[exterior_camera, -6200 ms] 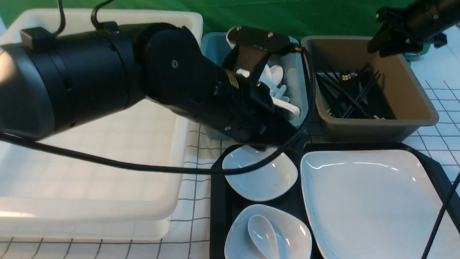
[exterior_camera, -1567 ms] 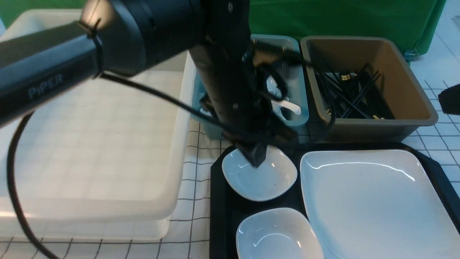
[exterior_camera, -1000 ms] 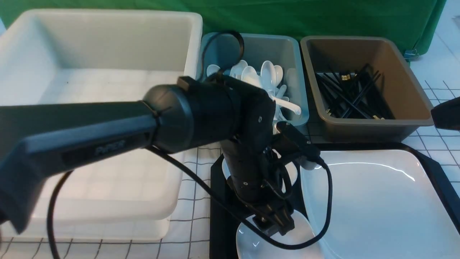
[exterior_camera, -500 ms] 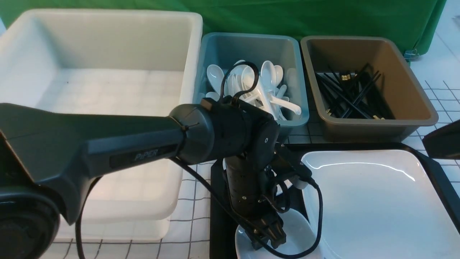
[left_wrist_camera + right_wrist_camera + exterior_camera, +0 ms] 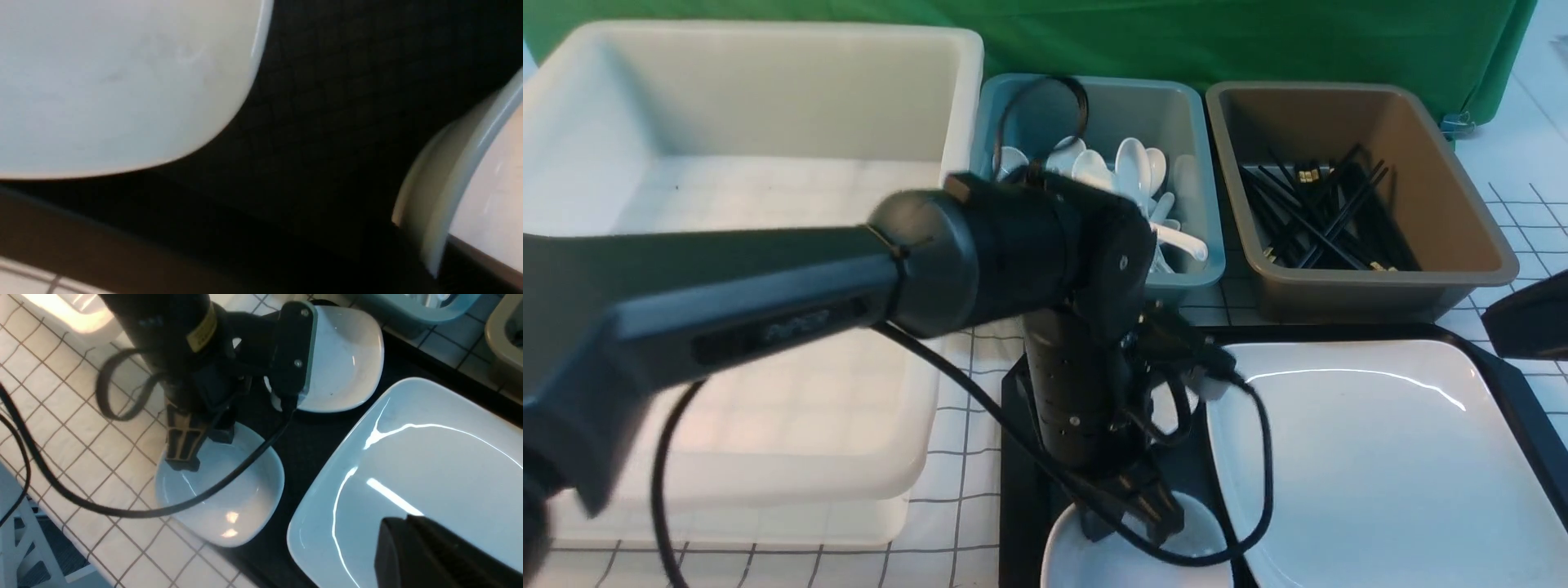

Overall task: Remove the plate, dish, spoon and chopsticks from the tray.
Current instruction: Use the left arm to grab a small plate from the dinner plate, then use the left arm to put the small plate into the large storage box on the left

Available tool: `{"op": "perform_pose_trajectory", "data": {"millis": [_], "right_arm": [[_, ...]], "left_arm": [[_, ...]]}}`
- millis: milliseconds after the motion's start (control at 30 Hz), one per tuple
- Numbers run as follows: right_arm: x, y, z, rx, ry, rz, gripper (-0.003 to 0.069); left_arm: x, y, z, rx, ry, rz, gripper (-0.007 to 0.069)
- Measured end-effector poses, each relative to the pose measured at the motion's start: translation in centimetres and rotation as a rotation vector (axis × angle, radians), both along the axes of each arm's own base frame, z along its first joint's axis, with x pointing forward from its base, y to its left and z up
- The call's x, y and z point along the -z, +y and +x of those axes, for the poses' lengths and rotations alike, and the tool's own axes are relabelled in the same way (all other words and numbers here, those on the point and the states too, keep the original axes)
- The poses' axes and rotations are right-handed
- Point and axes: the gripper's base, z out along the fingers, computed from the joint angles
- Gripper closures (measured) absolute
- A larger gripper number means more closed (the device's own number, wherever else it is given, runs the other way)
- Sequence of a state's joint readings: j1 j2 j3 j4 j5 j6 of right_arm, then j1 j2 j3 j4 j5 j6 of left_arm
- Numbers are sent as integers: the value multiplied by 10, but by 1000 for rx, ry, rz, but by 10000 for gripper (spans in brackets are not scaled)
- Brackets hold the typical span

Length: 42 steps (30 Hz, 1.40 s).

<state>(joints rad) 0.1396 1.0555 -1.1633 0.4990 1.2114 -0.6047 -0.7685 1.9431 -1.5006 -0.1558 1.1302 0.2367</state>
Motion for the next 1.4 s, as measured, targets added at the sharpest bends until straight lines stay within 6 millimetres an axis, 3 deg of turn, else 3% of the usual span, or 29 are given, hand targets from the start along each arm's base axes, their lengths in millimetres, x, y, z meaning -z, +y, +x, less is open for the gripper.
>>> {"op": "perform_pose_trajectory", "data": {"millis": [267,333,400,433,600,633,667,767,933,1133,1233,1367,1400], "right_arm": [[-3,1,1,11,-28,22,641],[-8,3,-3,8,-54,65,641],[-15,6,-6,-9,-88,111,639],[-23,9,-8,-38,-129,149,639],[-43,19,-9,-115,-244,231,639],[-44,20,-9,-123,-248,232,639],[-44,25,-8,-145,-249,237,639],[-40,40,-6,-223,-221,242,639],[-31,67,-3,-326,-190,245,639],[-22,89,4,-364,-206,219,639],[-18,93,10,-343,-202,220,639],[-16,95,13,-334,-205,216,639],[-16,95,13,-334,-205,216,639]], "left_arm": [[-97,10,6,-68,-196,-205,606],[-127,27,13,-135,-254,-266,606],[-145,45,21,-198,-291,-301,606],[-156,62,27,-251,-314,-322,606],[-179,147,51,-507,-352,-356,606],[-179,155,53,-532,-349,-358,606],[-175,182,60,-619,-342,-353,606],[-154,236,70,-805,-305,-348,606],[-104,293,69,-1041,-211,-348,606],[-42,302,57,-1162,-143,-329,590],[-19,302,57,-1213,-121,-338,525],[0,300,56,-1222,-19,-314,376],[1,300,56,-1221,-12,-312,376]]}}
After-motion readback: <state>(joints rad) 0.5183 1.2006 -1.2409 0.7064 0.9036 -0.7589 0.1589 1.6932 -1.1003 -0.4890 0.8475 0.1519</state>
